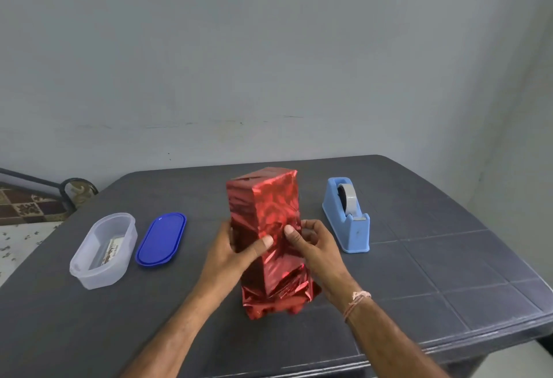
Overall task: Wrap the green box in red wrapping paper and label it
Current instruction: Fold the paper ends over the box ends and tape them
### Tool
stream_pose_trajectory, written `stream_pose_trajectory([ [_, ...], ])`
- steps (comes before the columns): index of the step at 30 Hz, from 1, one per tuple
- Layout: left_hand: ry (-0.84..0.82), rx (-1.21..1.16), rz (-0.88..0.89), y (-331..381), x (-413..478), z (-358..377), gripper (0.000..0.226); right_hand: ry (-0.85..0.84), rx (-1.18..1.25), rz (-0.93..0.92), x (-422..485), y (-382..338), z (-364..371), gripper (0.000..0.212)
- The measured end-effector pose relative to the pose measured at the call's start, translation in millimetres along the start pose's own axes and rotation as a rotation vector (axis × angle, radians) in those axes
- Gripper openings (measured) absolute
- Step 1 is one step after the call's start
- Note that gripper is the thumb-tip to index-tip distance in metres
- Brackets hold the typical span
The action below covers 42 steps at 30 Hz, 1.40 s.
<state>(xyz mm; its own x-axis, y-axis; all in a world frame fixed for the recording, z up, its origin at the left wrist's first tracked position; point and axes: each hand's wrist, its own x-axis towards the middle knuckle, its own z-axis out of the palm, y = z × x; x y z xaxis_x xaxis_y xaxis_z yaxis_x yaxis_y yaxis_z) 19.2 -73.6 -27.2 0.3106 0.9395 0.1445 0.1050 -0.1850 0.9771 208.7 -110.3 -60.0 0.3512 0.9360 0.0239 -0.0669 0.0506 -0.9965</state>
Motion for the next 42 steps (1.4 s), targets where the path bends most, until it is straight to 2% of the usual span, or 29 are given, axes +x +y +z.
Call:
stream_pose_trajectory([
  [3,0.115,-0.131,-0.140,10,11,3,0.051,-0.057,-0.067,0.028,2,-14,0,0.059],
  [6,0.081,-0.275,-0.312,11,26,-4,0.049,-0.185,-0.126,0.098,0,-40,-6,0.049],
  [9,0.040,-0.363,-0.410,12,35,-11,0.054,-0.234,-0.102,0.144,-1,-62,-22,0.055],
  [11,0.025,-0.330,-0.453,18,35,-15,0.044,-0.205,-0.061,0.167,-6,-80,-23,0.046],
  [12,0.022,-0.335,-0.476,19,36,-17,0.037,-0.190,-0.045,0.153,-14,-93,-21,0.047],
  [14,0.036,-0.376,-0.517,19,38,-22,0.024,-0.184,-0.033,0.133,-14,-101,-21,0.063],
  [15,0.041,-0.386,-0.538,20,38,-25,0.022,-0.235,-0.008,0.150,-7,-98,-22,0.058],
  [16,0.042,-0.399,-0.557,21,38,-27,0.025,-0.282,0.037,0.140,-1,-93,-25,0.054],
  [19,0.026,-0.419,-0.590,20,38,-29,0.032,-0.339,0.142,0.043,2,-83,-25,0.076],
  [21,0.040,-0.410,-0.605,23,37,-28,0.029,-0.378,0.150,-0.075,3,-76,-24,0.075],
  [24,0.051,-0.388,-0.618,28,35,-27,0.030,-0.421,-0.039,-0.215,2,-65,-17,0.065],
  [26,0.017,-0.350,-0.623,31,34,-25,0.032,-0.354,-0.183,-0.243,3,-62,-12,0.066],
  [28,-0.029,-0.260,-0.611,31,33,-25,0.040,-0.261,-0.208,-0.264,3,-64,-8,0.060],
  [32,-0.080,-0.083,-0.499,24,30,-29,0.068,-0.238,-0.102,-0.232,3,-63,-7,0.039],
  [37,-0.144,-0.104,-0.330,15,20,-25,0.083,-0.233,-0.069,-0.190,3,-59,-10,0.038],
  [39,-0.163,-0.111,-0.247,16,17,-21,0.078,-0.238,-0.091,-0.199,3,-61,-11,0.038],
  [42,-0.144,-0.109,-0.064,22,19,-16,0.053,-0.271,-0.151,-0.178,6,-61,-16,0.041],
])
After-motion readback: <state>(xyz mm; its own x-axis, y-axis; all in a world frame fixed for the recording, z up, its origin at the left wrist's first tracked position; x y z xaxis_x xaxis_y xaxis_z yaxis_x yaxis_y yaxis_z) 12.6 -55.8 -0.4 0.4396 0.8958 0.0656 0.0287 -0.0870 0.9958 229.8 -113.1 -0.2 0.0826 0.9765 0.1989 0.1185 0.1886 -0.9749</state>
